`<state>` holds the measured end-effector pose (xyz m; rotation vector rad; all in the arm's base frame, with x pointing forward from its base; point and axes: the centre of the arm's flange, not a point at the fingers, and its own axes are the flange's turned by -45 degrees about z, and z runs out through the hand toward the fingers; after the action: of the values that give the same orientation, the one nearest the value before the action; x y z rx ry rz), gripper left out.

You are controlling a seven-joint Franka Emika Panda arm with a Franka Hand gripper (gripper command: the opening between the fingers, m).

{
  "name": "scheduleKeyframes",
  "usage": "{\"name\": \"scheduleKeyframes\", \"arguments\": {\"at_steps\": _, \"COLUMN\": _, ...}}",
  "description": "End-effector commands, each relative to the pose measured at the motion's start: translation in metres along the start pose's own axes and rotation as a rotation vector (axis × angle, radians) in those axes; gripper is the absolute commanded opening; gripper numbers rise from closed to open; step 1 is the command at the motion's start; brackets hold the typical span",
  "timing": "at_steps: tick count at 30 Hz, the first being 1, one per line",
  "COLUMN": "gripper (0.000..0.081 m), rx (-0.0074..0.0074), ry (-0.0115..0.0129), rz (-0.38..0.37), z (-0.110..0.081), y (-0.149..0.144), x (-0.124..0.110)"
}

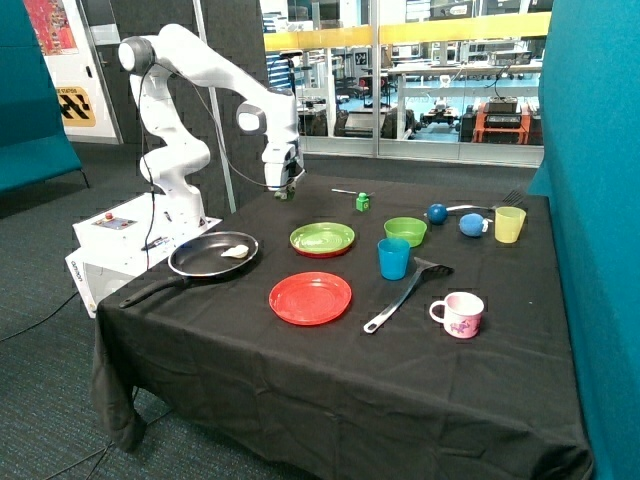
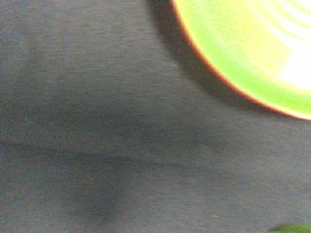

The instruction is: Cook the vegetables

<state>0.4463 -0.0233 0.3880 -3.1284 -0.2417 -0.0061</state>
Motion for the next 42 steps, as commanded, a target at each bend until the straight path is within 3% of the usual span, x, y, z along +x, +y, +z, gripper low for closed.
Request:
{"name": "scheduleKeyframes", "arguments": {"at_steps": 1, "gripper": 0.0, "rx": -0.0037, "ry": -0.0041, "rz": 0.076, "z": -0.001, "y": 0.053, "x": -0.006}}
{"name": "scheduleKeyframes", "arguments": {"at_steps": 12, "gripper": 0.0, "rx": -0.0038, "ry": -0.0039, "rz": 0.138, "z": 0.008, "y": 0.098, "x": -0.018}}
{"name": "scheduleKeyframes", "arguments": {"at_steps": 13, "gripper": 0.0, "rx": -0.0039, "ry": -0.0039, "rz": 0.173, "z": 0.009, "y": 0.099, "x": -0.018}}
{"name": "scheduleKeyframes", "arguments": {"at_steps": 15, "gripper": 0.0, "rx": -0.0038, "ry": -0.0039, "rz": 0.147, "z": 0.012, "y": 0.109, "x": -0.022}}
{"name": "scheduleKeyframes", "arguments": {"at_steps": 29, "gripper": 0.0, "rx": -0.004, "ry": -0.0037, "rz": 0.244, "z": 0.032, "y": 0.164, "x": -0.044}}
{"name": "scheduleKeyframes", "arguments": {"at_steps": 42, "gripper": 0.0, "rx": -0.004, "ry": -0.0038, "rz": 0.233, "z": 0.038, "y": 0.196, "x": -0.072}}
